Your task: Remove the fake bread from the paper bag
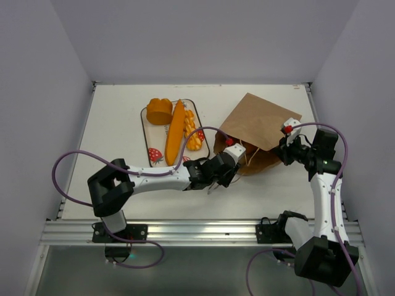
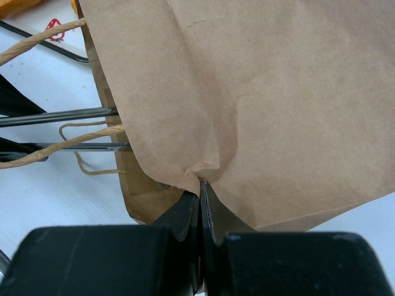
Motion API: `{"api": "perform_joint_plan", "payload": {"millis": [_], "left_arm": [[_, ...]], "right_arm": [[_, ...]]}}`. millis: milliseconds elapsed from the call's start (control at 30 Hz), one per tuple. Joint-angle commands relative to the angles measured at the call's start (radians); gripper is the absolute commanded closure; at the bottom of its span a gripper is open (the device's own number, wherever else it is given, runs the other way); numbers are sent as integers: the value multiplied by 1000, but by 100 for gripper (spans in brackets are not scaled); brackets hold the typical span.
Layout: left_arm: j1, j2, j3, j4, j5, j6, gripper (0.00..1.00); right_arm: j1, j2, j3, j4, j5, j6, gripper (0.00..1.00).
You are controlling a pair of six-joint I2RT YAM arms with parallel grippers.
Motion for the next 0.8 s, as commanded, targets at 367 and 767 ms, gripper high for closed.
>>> {"api": "perform_joint_plan", "payload": {"millis": [367, 767], "left_arm": [[2, -39, 27, 10, -151, 45, 50], [21, 17, 71, 41, -68, 107, 48]], "right_arm": [[8, -8, -7, 8, -25, 7, 100], [6, -8, -7, 9, -28, 10, 100]]}}
